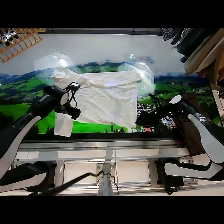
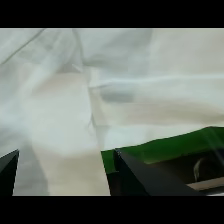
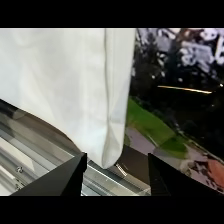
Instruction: Fold the clothes and pants, and hang the long-sleeved shirts on hangers.
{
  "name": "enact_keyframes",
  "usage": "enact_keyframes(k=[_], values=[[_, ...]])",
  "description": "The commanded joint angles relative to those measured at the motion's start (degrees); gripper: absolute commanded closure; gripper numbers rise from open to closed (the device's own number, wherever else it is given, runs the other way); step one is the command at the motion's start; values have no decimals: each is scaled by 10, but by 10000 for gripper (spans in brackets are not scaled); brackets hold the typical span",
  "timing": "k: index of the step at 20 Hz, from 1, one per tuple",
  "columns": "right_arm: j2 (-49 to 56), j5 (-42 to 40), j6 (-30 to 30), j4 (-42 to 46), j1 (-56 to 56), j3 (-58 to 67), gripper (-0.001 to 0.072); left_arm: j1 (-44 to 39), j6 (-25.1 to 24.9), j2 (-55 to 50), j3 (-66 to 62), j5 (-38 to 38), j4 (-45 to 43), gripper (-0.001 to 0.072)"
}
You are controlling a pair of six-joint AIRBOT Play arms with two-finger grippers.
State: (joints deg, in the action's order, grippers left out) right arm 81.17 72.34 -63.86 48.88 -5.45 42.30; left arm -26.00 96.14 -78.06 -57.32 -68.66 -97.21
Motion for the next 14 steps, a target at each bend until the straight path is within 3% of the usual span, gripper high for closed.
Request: enact_keyframes(k=[1, 3, 5, 8, 12, 14], values=[[0, -3, 21, -7, 0, -9, 253, -11, 38, -26, 1, 7, -21, 72], [0, -3, 21, -9, 0, -9, 254, -11, 58, -39, 1, 20, -32, 82], [0, -3, 26, -9, 2, -9, 254, -11, 59, -49, 1, 26, -33, 204], [0, -2, 32, -9, 2, -9, 254, -10, 60, -64, 1, 26, -38, 265], [0, 2, 35, -9, 2, -9, 254, -10, 65, -68, 0, 29, -78, 685], [0, 5, 35, -9, 2, -9, 254, -10, 42, -52, 0, 20, -77, 699]])
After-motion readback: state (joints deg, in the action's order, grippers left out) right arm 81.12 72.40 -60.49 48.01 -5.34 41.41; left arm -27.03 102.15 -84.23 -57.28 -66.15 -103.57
